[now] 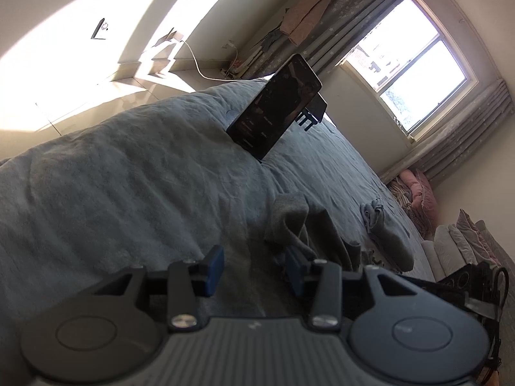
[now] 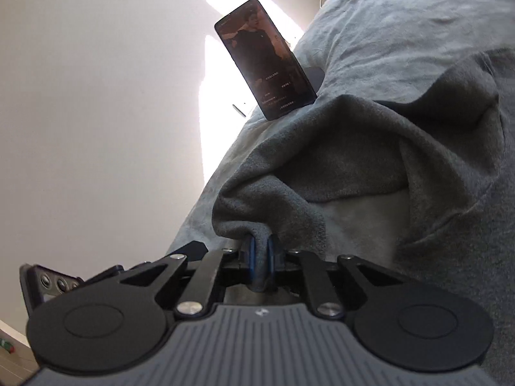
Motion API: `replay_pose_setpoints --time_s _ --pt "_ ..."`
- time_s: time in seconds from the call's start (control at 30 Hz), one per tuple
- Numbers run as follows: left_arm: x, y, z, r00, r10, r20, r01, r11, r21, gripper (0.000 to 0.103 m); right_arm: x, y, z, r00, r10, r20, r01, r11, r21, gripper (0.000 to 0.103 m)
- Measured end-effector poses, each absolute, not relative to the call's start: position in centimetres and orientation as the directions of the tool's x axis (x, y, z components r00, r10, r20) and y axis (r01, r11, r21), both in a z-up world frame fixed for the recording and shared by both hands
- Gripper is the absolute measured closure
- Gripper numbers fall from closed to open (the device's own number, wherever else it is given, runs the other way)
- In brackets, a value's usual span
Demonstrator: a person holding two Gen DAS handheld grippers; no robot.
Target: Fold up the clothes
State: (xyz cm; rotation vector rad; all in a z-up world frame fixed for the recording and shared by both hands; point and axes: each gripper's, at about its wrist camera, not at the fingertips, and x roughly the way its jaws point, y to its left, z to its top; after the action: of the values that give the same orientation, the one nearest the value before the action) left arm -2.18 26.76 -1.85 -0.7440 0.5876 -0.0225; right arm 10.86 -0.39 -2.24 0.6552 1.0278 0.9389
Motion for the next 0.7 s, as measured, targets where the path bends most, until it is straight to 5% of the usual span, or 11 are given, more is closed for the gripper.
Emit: replay_pose_setpoints --time_s 0.33,0.5,0.7 --pt "-1.6 25.3 -2.4 0.841 -0.39 -0.374 -0.028 0.659 -0.752 0.061 12.1 -1.3 -4.5 0.108 0.969 -0.222 -0.073 0.23 0.97 0.092" --pt "-1.7 26.2 -3.2 0.86 -0.407 -0.309 -0.024 0.571 -0.82 0.091 12.5 -1.1 -5.1 0.093 0.974 -0.209 0.016 0.208 0.978 0.088" --pt "-1.8 26.7 -3.5 0.872 -0.397 -0.288 -0.033 0.538 -0.842 0.094 12.7 -1.0 -5.9 0.092 0.98 -0.177 0.095 0.168 0.981 0.087"
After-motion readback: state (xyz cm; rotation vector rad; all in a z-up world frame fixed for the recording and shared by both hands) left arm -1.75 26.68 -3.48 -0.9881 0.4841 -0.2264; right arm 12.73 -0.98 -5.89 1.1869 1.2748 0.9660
